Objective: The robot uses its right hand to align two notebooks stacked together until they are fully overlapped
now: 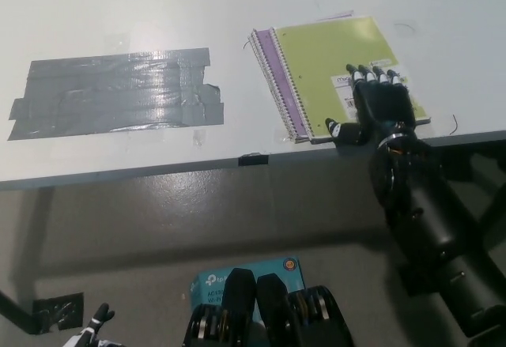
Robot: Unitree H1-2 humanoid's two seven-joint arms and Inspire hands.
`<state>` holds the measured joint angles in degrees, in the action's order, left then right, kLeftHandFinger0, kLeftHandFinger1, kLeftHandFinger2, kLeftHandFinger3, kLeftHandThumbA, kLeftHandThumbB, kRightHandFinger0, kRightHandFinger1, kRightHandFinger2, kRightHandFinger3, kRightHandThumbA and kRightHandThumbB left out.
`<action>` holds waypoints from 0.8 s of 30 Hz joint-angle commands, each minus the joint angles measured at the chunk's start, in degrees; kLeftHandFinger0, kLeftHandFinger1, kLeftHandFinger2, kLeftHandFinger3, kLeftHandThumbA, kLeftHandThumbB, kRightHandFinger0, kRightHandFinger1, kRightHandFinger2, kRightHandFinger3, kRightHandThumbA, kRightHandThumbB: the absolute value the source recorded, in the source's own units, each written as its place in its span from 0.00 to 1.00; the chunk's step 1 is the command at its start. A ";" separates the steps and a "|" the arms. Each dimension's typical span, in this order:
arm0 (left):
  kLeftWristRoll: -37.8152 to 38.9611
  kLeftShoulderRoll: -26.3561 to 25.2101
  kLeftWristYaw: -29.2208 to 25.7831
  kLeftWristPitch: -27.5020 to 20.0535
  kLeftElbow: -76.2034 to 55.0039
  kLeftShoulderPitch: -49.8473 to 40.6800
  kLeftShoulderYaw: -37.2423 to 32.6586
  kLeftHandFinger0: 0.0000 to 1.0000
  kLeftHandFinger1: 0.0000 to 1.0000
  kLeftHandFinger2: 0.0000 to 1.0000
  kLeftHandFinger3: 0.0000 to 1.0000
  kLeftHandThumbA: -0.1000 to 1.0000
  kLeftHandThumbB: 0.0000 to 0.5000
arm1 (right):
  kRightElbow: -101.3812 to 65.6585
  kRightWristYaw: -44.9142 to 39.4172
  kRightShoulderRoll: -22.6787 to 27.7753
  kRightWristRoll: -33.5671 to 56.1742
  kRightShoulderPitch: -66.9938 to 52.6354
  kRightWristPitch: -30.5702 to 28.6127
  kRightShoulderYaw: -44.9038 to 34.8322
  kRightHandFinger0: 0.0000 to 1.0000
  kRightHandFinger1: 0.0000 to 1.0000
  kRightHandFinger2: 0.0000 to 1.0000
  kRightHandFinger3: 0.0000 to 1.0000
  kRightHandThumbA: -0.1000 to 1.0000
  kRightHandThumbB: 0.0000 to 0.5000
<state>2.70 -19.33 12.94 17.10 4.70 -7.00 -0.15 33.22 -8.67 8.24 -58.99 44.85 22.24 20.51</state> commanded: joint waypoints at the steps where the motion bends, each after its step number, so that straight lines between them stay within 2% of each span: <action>1: 0.53 -0.39 1.49 -0.92 -0.46 0.59 -0.37 0.38 0.44 0.49 1.00 1.00 1.00 | -0.73 -9.02 1.29 4.62 0.18 0.94 1.39 1.00 1.00 1.00 1.00 1.00 1.00; 4: 0.80 -0.42 1.86 -0.35 -0.63 0.69 -0.34 0.38 0.44 0.49 1.00 1.00 1.00 | -0.77 -14.68 1.91 6.71 0.35 1.99 1.98 1.00 1.00 1.00 1.00 1.00 1.00; 8: 0.82 -0.62 2.29 0.02 -0.86 0.89 -0.48 0.42 0.45 0.51 1.00 1.00 1.00 | -0.05 -16.85 3.43 7.34 0.25 -0.41 3.96 1.00 1.00 1.00 1.00 1.00 1.00; 14: 0.91 -0.80 2.77 -0.70 -0.79 0.84 -0.56 0.38 0.43 0.49 1.00 1.00 1.00 | 0.06 -14.45 5.69 8.48 0.41 -4.87 6.28 1.00 1.00 1.00 1.00 1.00 1.00; 15: 1.15 -0.73 2.94 -0.81 -0.55 0.86 -0.42 0.34 0.41 0.48 1.00 1.00 1.00 | 0.45 -14.13 5.90 8.76 0.46 -5.19 6.64 1.00 1.00 1.00 1.00 1.00 1.00; 17: 1.01 -0.72 2.96 -0.75 -0.67 0.73 -0.39 0.34 0.41 0.47 1.00 1.00 1.00 | 0.75 -13.83 6.39 8.68 0.45 -5.74 7.54 1.00 1.00 1.00 1.00 1.00 1.00; 20: 1.16 -0.73 3.25 -0.36 -1.13 0.66 -0.44 0.40 0.42 0.46 1.00 1.00 1.00 | 1.06 -13.46 6.63 9.45 0.13 -6.04 7.91 1.00 1.00 1.00 1.00 1.00 1.00; 24: 1.18 -0.74 3.46 -0.97 -0.70 0.61 -0.59 0.41 0.43 0.47 1.00 1.00 1.00 | -0.67 -14.10 6.80 9.87 -0.93 -5.75 8.49 1.00 1.00 1.00 1.00 1.00 1.00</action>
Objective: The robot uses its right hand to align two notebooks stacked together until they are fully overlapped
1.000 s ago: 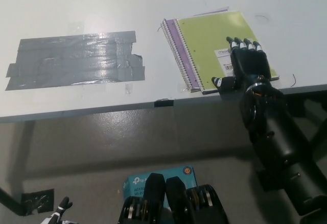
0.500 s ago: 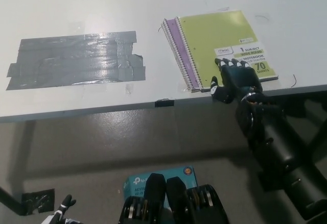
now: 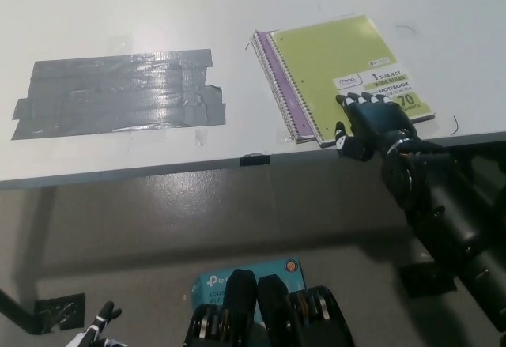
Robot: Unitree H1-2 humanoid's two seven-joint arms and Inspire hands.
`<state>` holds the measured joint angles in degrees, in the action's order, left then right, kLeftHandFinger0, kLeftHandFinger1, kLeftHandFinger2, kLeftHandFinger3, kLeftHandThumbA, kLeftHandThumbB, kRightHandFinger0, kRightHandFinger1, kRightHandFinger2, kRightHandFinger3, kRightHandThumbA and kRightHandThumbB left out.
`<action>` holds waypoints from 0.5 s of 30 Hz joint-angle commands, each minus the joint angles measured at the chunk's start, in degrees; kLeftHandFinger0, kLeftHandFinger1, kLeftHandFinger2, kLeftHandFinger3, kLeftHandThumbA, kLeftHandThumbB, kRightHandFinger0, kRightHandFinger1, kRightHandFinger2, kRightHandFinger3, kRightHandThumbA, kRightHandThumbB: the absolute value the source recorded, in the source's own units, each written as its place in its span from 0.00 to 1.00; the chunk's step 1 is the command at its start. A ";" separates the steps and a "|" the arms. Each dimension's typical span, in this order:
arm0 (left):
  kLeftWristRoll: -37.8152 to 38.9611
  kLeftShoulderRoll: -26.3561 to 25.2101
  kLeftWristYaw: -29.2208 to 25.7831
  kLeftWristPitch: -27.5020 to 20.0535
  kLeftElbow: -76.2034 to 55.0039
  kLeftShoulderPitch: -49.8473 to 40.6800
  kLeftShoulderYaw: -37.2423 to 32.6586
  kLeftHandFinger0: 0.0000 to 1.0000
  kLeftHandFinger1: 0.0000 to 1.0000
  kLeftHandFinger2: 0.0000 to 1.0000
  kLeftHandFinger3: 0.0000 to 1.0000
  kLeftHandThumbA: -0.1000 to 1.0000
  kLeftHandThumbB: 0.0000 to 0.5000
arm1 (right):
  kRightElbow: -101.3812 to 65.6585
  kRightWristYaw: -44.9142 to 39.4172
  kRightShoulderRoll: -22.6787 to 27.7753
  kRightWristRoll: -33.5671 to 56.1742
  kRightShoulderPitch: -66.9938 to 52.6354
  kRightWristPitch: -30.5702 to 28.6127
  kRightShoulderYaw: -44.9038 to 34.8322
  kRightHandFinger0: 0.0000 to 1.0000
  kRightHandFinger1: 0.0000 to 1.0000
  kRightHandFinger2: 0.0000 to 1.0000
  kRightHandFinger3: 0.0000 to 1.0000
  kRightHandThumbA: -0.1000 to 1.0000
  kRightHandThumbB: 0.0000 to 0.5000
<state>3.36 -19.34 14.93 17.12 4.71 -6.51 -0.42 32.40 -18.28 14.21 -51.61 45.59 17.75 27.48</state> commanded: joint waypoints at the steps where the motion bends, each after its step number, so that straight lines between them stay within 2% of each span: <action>1: 0.34 -0.80 1.50 -1.33 -0.50 0.20 -0.45 0.38 0.42 0.48 1.00 1.00 1.00 | 0.92 -4.58 0.59 2.33 -1.30 -1.50 2.01 1.00 1.00 1.00 1.00 1.00 1.00; 5: 0.69 -0.54 1.44 -0.51 -0.96 0.18 -0.35 0.39 0.42 0.46 1.00 1.00 1.00 | 1.12 -4.24 0.39 2.85 -0.87 -2.06 2.42 1.00 1.00 1.00 1.00 1.00 1.00; 11: 0.34 -0.45 1.27 -0.66 -0.71 0.28 -0.49 0.42 0.42 0.44 1.00 1.00 1.00 | 1.02 -4.05 -0.56 1.23 0.59 0.34 4.06 1.00 1.00 1.00 1.00 1.00 1.00; 12: 0.22 -0.63 1.20 -0.42 -1.29 0.09 -0.46 0.36 0.42 0.46 1.00 1.00 1.00 | 1.80 -3.54 -0.94 1.15 1.12 0.31 4.27 1.00 1.00 1.00 1.00 1.00 1.00; 15: 0.11 -0.65 1.23 -0.49 -1.26 0.22 -0.55 0.38 0.43 0.47 1.00 1.00 1.00 | 1.11 -3.55 -1.40 1.74 1.52 1.76 3.70 1.00 1.00 1.00 1.00 1.00 0.99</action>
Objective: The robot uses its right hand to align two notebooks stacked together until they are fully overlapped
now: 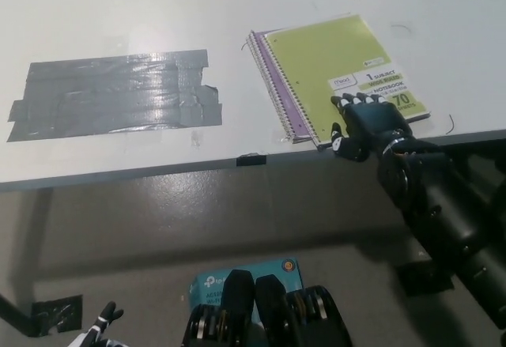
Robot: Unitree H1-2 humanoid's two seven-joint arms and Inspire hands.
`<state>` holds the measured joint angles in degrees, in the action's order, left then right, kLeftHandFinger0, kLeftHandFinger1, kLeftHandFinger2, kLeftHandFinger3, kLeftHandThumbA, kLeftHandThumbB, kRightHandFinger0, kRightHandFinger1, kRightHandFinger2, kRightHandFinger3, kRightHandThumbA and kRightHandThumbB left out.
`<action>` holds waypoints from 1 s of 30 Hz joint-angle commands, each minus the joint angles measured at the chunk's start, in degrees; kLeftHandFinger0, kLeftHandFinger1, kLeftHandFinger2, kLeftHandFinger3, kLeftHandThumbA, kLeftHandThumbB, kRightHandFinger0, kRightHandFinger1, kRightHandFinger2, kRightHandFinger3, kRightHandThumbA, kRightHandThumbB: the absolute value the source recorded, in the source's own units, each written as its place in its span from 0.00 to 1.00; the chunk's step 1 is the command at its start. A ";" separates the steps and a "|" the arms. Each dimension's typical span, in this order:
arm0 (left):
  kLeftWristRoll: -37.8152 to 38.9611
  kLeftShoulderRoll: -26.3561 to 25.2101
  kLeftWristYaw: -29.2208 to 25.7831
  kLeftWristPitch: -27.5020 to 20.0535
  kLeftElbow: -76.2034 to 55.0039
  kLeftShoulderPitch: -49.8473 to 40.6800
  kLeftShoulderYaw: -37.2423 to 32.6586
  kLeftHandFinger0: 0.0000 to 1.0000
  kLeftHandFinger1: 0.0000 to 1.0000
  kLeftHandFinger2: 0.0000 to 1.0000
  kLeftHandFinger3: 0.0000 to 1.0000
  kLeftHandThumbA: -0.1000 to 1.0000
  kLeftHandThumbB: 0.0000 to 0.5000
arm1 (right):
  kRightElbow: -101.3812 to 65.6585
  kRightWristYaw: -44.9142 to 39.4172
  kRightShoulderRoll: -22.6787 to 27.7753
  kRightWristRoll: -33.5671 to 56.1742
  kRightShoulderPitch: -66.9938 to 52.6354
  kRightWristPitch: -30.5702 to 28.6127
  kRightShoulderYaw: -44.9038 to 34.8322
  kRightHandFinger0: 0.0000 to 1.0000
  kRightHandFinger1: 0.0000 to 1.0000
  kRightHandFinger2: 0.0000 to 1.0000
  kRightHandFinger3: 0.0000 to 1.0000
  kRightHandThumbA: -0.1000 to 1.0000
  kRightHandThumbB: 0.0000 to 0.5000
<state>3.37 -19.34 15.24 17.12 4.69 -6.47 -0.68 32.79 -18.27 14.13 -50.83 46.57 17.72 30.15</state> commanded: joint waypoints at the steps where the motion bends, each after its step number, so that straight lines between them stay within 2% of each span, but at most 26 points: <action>1: 0.19 -0.61 0.92 -0.71 -0.99 0.22 -0.20 0.38 0.43 0.47 1.00 1.00 1.00 | 0.32 -4.30 -1.47 0.60 0.91 2.70 1.30 1.00 1.00 1.00 1.00 1.00 0.99; 5: 0.10 -0.50 0.78 -0.93 -0.75 0.26 -0.15 0.33 0.40 0.45 1.00 1.00 1.00 | -0.24 -5.92 -1.65 0.41 1.60 4.57 1.81 1.00 1.00 1.00 1.00 1.00 0.95; 8: 0.16 -0.56 0.97 -1.09 -0.67 0.30 -0.23 0.34 0.41 0.45 1.00 1.00 1.00 | 0.44 -5.90 -1.93 0.79 2.23 5.39 1.76 1.00 1.00 1.00 1.00 1.00 0.97; 12: 0.33 -0.35 0.81 -0.63 -1.17 -0.12 -0.06 0.35 0.42 0.44 1.00 1.00 1.00 | 0.24 -6.48 -2.10 0.46 2.56 6.12 2.41 1.00 1.00 1.00 1.00 1.00 0.92; 20: -0.28 -0.41 0.62 -1.51 -0.96 0.01 -0.39 0.31 0.39 0.44 1.00 1.00 1.00 | 0.71 -6.76 -2.70 -0.63 3.82 8.10 4.24 1.00 1.00 1.00 1.00 1.00 0.97; 25: 0.02 -0.31 0.63 -0.91 -1.00 0.00 -0.24 0.33 0.40 0.45 1.00 1.00 1.00 | 0.52 -6.83 -3.14 0.01 4.23 8.53 4.27 1.00 1.00 1.00 1.00 1.00 0.92; 28: -0.24 -0.37 0.66 -1.12 -1.29 -0.37 -0.47 0.29 0.40 0.43 1.00 1.00 1.00 | 0.40 -6.90 -3.60 0.21 3.99 9.10 4.22 1.00 1.00 1.00 1.00 1.00 0.89; 30: -0.07 -0.38 0.84 -1.30 -0.67 -0.18 -0.47 0.30 0.40 0.42 1.00 1.00 1.00 | 0.52 -7.20 -4.14 0.03 4.28 9.20 4.23 1.00 1.00 1.00 1.00 1.00 0.92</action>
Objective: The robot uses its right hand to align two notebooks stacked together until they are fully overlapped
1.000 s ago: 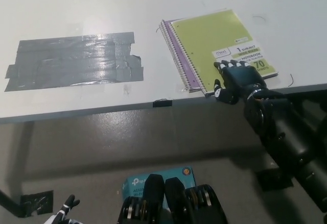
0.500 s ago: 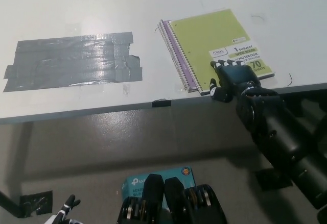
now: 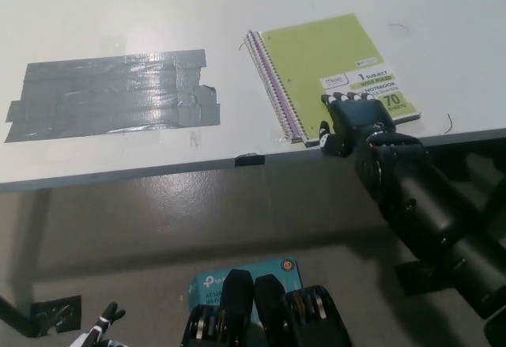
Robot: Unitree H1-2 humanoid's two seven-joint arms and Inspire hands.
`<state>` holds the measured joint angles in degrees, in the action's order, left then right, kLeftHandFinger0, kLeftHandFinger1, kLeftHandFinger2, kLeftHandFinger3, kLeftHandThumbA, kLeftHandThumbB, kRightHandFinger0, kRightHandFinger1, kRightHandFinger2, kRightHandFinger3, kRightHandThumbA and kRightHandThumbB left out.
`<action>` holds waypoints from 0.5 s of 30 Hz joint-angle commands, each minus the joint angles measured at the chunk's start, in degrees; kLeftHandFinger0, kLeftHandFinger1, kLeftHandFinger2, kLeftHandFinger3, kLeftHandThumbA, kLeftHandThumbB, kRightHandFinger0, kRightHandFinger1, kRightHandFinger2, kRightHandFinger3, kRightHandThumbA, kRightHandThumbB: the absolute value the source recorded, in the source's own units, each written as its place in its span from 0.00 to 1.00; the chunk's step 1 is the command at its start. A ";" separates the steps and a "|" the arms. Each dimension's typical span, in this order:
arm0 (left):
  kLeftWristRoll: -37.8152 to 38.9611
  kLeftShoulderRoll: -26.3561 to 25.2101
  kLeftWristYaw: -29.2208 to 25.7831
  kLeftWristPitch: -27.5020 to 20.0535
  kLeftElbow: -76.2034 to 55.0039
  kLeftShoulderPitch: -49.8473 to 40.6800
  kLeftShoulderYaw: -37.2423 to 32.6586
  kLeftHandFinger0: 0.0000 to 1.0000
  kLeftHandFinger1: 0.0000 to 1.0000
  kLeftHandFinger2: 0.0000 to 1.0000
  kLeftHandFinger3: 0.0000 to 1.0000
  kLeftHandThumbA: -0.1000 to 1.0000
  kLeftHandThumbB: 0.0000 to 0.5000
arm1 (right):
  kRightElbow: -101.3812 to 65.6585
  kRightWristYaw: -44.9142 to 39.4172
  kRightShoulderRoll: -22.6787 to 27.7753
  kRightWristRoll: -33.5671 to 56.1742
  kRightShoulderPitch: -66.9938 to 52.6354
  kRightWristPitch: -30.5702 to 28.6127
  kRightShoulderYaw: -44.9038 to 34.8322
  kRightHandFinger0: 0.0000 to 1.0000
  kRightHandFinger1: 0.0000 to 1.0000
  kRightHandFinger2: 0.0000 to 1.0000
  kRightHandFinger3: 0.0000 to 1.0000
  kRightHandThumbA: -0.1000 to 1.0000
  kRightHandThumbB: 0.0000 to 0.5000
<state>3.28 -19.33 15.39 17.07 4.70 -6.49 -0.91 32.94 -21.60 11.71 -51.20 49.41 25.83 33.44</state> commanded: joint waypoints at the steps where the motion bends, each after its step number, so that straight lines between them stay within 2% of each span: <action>1: -0.02 -0.37 0.75 -1.12 -0.70 -0.14 -0.37 0.32 0.40 0.44 1.00 1.00 1.00 | 0.49 -3.87 -1.75 0.36 1.45 1.10 1.04 1.00 1.00 1.00 1.00 1.00 0.94; 4: 0.03 -0.38 0.76 -0.91 -0.92 -0.13 -0.44 0.33 0.40 0.44 1.00 1.00 1.00 | 0.80 -3.21 -1.99 0.51 1.57 1.08 1.33 1.00 1.00 1.00 1.00 1.00 0.96; 5: 0.36 -0.23 0.76 -1.11 -0.89 -0.17 -0.24 0.27 0.39 0.42 1.00 1.00 1.00 | 1.44 -3.46 -2.73 -0.01 2.00 1.10 1.07 1.00 1.00 1.00 1.00 1.00 0.98; 8: 0.33 -0.11 0.68 -1.33 -0.82 -0.30 -0.28 0.23 0.38 0.41 1.00 1.00 1.00 | 1.82 -3.08 -3.35 -0.26 2.06 1.10 0.64 1.00 1.00 1.00 1.00 1.00 0.97; 10: 0.49 -0.12 0.75 -0.72 -1.13 -0.29 -0.23 0.26 0.38 0.42 1.00 1.00 1.00 | 1.50 -2.62 -3.69 -0.27 1.89 1.10 -0.03 1.00 1.00 1.00 1.00 1.00 0.94; 12: 0.39 -0.13 0.77 -1.17 -0.99 -0.24 -0.32 0.25 0.37 0.41 1.00 1.00 1.00 | 1.71 -3.31 -4.17 -1.13 1.89 1.10 -1.00 1.00 1.00 1.00 1.00 1.00 0.96; 14: 0.12 -0.25 0.83 -1.48 -0.84 -0.15 -0.55 0.26 0.37 0.42 1.00 1.00 1.00 | 1.86 -4.14 -5.15 -3.65 1.68 1.10 -2.87 1.00 1.00 1.00 1.00 1.00 0.98; 15: 0.15 -0.30 0.88 -1.04 -1.08 -0.19 -0.60 0.28 0.39 0.43 1.00 1.00 1.00 | 1.43 -4.53 -5.66 -5.27 1.38 1.10 -4.00 1.00 1.00 1.00 1.00 1.00 0.96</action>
<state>3.34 -19.25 15.43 17.06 4.69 -6.50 -1.22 34.36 -22.01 8.68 -53.22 50.07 26.78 31.42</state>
